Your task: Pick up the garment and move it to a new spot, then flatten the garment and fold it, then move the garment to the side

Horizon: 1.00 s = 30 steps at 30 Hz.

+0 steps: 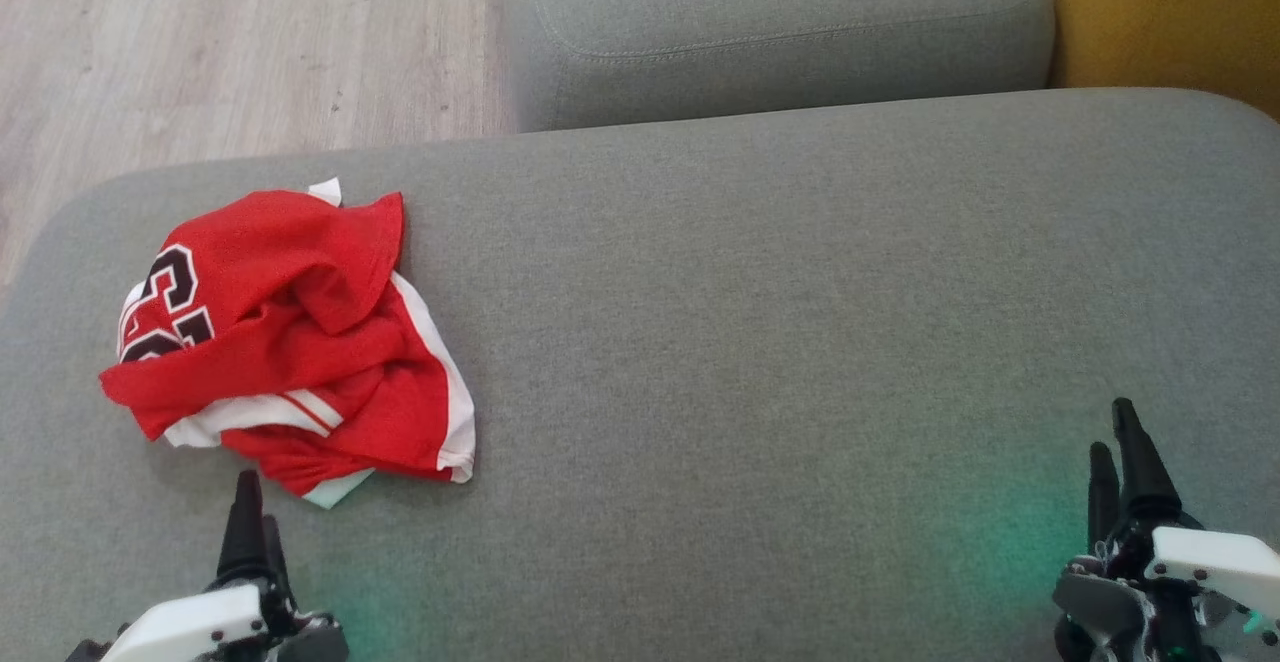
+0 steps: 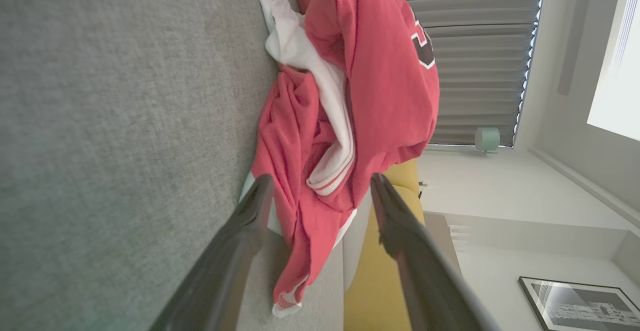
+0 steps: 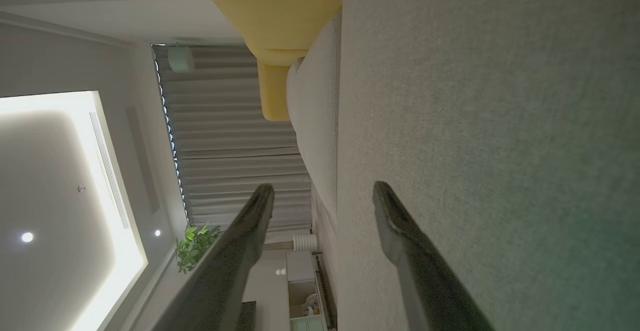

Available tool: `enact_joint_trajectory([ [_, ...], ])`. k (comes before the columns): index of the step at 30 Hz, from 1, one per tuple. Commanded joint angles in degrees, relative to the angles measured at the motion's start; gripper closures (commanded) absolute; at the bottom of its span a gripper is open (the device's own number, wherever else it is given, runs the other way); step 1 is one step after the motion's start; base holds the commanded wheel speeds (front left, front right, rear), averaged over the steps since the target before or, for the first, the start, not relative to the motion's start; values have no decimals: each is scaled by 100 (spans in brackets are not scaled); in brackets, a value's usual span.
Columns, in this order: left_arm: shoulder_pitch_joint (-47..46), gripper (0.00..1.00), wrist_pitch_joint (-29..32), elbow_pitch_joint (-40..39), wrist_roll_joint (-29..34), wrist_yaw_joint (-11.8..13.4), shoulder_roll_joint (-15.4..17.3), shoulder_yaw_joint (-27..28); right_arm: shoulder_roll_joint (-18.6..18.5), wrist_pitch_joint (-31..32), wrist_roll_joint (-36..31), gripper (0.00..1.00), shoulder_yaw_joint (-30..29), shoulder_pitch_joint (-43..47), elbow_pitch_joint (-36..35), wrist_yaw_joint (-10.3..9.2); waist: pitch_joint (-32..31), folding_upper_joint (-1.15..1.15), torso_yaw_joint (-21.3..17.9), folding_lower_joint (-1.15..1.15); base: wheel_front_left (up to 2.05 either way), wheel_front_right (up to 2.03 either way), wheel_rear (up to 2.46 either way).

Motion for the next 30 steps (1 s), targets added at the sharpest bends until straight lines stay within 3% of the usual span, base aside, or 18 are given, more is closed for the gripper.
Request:
enact_joint_trajectory([
  [1, -206, 0, -64, -232, 84, -5, 29, -8, -20, -92, -141, 0, 23, -197, -228, 0, -4, 0, 3, 0, 0, 0, 0],
  [14, -195, 0, -266, -362, 400, -9, 33, 101, -25, -295, -873, 0, 9, -197, -368, -1, -24, 0, 25, 0, 0, 0, 0],
  [22, -250, 0, -400, -610, 1046, 41, 36, 227, -29, -430, -1829, 0, 23, -203, -642, -1, -19, 0, 32, 0, 0, 0, 0],
  [30, -268, 0, -534, -1076, 1844, 283, 38, 74, -32, -565, -2970, 0, 193, -196, -1008, -1, 1, 0, 40, 0, 0, 0, 0],
])
